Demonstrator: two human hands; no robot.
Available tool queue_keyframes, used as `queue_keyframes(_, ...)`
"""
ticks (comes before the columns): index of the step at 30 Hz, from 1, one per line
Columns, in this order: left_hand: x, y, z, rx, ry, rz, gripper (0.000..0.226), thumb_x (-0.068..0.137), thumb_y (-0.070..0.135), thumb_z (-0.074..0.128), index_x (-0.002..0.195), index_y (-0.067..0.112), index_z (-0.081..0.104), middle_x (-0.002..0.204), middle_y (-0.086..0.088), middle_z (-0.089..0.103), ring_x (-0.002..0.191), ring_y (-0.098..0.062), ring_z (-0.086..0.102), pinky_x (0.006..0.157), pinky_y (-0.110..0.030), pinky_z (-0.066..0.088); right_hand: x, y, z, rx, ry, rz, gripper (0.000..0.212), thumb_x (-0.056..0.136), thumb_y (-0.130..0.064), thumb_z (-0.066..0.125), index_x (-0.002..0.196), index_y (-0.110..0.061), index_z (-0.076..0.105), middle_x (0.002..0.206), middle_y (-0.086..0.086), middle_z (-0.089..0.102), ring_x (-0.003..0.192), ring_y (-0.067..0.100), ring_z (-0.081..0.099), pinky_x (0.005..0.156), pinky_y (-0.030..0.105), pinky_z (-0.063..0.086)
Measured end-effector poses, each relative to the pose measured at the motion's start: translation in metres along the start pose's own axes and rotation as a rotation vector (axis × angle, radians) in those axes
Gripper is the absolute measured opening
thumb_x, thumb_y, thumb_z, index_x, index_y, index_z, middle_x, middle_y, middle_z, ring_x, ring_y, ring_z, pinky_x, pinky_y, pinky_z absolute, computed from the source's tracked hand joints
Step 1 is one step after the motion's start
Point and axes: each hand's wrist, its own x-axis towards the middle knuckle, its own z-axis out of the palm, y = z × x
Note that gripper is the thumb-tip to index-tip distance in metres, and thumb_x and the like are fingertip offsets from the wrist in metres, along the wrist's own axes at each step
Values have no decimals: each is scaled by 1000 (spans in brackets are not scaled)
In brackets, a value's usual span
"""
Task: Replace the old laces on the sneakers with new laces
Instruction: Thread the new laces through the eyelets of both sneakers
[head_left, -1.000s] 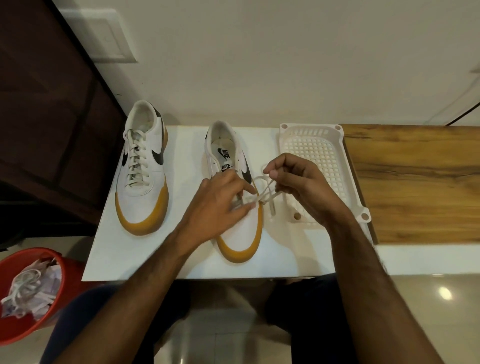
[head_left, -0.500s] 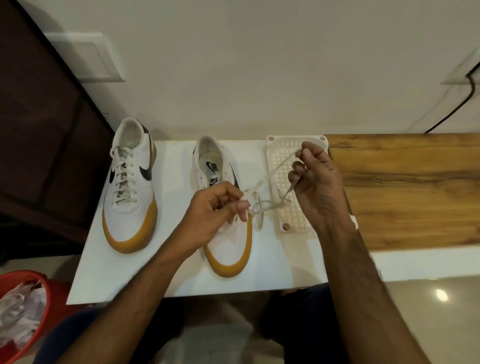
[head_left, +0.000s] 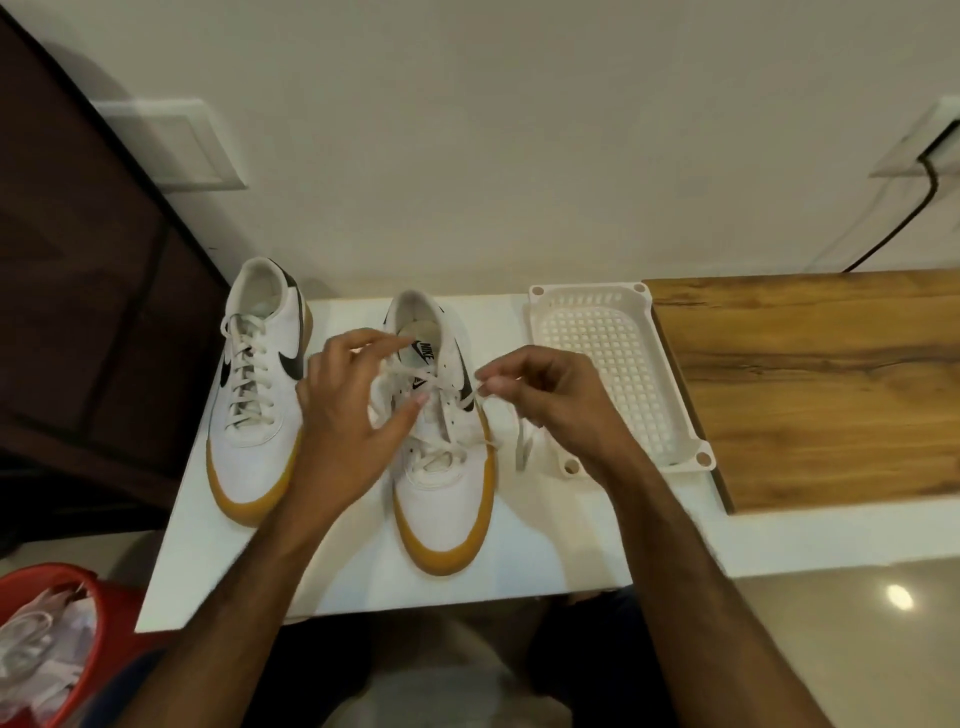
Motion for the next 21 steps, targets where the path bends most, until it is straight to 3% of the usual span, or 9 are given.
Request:
queue_keyframes(3,-6,11,11,39,-116,136,43,92,48,58,132,32,61,142,9,49,130,-13,40,98,-33,23,2,-3,20,15,-107,-22,11,88,-4,76,97,1,72,86,15,75,66,9,59,61,16,45)
queue_keyframes(8,-8,3,16,22,-135,188,31,94,49,55,96,22,70,104,10,68,106,-16,59,89,-30,22,3,-1,22,30,-90,-17,11,86,-3,78,93,3,71,75,-1,74,63,1,61,58,12,43)
queue_keyframes(13,-1,-9,-4,-111,-17,134,28,100,34,52,89,23,76,87,14,71,95,-14,63,89,-42,38,6,6,2,-72,29,17,7,88,-10,77,94,-5,75,80,7,76,67,9,62,60,19,46)
queue_keyframes(17,1,-12,-17,-563,165,-151,30,107,19,47,99,9,74,77,-2,72,82,-12,66,88,-21,46,5,16,-15,-20,163,68,8,90,-12,75,97,-8,76,83,8,77,70,10,64,64,24,49)
queue_keyframes(21,3,-19,-16,-905,308,-372,36,110,28,38,97,13,67,69,0,67,70,-17,61,75,-27,46,8,21,-21,5,244,124,9,89,-14,76,97,-9,77,85,7,77,72,13,65,65,27,51)
